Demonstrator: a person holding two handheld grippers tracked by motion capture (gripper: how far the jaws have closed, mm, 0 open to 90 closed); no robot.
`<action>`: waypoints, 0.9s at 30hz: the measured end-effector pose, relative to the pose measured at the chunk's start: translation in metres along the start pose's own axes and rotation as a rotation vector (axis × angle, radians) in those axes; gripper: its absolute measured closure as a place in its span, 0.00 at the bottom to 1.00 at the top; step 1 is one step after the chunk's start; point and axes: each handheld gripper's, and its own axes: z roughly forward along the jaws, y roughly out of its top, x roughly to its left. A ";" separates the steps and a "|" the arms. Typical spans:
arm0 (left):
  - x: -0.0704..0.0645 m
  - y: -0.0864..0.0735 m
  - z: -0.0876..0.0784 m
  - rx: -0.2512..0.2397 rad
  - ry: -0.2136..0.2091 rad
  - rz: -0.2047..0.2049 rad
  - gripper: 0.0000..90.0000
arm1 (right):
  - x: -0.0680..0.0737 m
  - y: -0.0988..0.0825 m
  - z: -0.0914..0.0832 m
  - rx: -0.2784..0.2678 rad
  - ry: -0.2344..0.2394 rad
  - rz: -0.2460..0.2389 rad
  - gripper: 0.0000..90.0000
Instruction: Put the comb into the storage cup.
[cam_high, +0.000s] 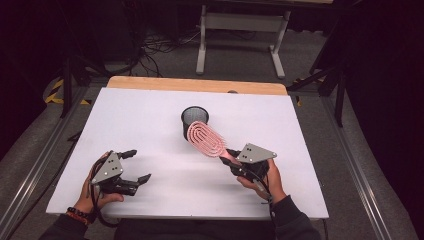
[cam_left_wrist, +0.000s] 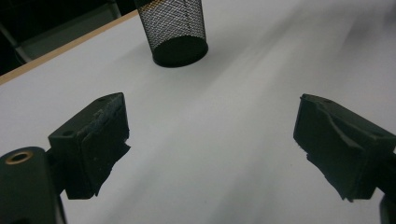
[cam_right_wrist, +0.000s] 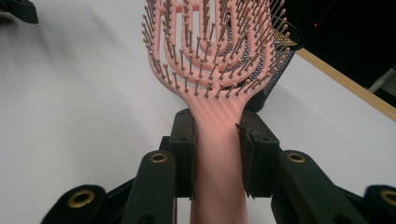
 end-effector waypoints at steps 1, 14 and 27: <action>0.000 0.001 0.000 -0.007 -0.006 -0.013 0.13 | 0.000 0.000 0.000 -0.001 0.002 -0.001 0.77; 0.002 0.021 0.004 -0.087 -0.081 -0.106 0.11 | 0.012 0.004 0.003 -0.023 -0.029 -0.026 0.77; -0.007 0.050 0.019 -0.171 -0.128 -0.100 0.12 | 0.021 0.006 0.008 -0.047 -0.014 -0.037 0.77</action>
